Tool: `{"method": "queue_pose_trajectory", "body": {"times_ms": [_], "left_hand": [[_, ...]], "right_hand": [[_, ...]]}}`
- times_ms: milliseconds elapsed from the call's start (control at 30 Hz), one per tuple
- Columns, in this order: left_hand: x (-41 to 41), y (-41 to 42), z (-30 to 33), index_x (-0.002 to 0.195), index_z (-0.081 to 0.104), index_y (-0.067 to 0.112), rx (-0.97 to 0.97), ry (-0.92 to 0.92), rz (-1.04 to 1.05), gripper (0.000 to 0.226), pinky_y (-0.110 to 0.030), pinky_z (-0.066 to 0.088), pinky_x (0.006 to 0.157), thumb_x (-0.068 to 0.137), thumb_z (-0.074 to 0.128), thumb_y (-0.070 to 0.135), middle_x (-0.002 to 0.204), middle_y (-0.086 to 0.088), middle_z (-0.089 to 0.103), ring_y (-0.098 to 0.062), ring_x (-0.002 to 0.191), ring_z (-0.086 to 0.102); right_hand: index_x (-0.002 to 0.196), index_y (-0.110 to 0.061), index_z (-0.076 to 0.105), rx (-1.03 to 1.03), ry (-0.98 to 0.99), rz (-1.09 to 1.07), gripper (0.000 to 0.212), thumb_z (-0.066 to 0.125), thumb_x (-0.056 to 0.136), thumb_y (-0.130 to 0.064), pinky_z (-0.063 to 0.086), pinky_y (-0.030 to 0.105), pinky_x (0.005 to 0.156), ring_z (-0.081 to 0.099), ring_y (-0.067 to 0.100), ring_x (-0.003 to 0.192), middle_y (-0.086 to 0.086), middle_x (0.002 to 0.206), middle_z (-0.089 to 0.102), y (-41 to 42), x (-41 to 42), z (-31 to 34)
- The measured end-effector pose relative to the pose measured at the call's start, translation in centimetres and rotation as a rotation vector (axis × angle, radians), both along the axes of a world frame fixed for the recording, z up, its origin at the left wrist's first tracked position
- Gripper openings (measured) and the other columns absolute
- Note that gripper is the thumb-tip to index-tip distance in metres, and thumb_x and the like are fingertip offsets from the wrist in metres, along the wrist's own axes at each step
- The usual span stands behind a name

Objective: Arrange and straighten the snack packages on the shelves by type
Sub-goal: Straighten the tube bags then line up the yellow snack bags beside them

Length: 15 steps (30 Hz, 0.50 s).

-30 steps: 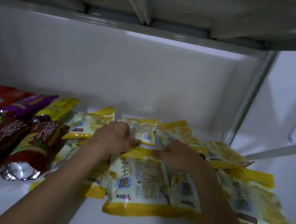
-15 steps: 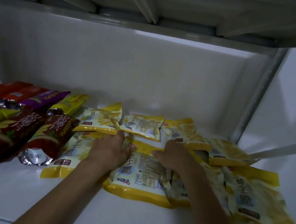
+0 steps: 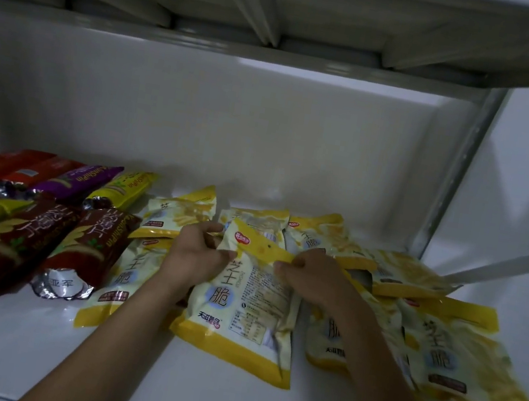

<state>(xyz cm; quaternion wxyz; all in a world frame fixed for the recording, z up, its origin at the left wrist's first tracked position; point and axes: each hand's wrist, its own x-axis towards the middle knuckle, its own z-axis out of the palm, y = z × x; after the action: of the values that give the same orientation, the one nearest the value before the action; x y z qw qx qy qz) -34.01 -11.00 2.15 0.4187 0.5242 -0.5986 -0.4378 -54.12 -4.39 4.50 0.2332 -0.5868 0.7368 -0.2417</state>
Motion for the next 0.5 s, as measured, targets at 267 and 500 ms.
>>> {"method": "queue_pose_trajectory", "body": {"times_ms": [267,500], "left_hand": [[1.3,1.1,3.0,0.122,0.071,0.009,-0.011,0.547,-0.08,0.035,-0.052,0.065,0.081,0.09,0.072,-0.006,0.11,-0.016,0.078,-0.037,0.098,0.077],[1.7,-1.1,6.1,0.132,0.066,0.007,-0.162,0.651,-0.163,0.04,-0.044,0.062,0.091,0.094,0.067,-0.001,0.121,-0.015,0.076,-0.03,0.109,0.075]], "right_hand": [[0.148,-0.016,0.04,-0.328,-0.608,-0.253,0.094,0.094,0.075,-0.04,0.053,0.04,0.091,0.058,0.026,0.124,0.005,0.14,0.051,-1.8,-0.7,-0.5],[0.128,-0.001,0.069,-0.196,-1.089,0.208,0.044,0.077,0.087,-0.018,0.056,0.054,0.101,0.072,0.035,0.117,0.015,0.125,0.075,-2.0,-0.3,1.5]]}}
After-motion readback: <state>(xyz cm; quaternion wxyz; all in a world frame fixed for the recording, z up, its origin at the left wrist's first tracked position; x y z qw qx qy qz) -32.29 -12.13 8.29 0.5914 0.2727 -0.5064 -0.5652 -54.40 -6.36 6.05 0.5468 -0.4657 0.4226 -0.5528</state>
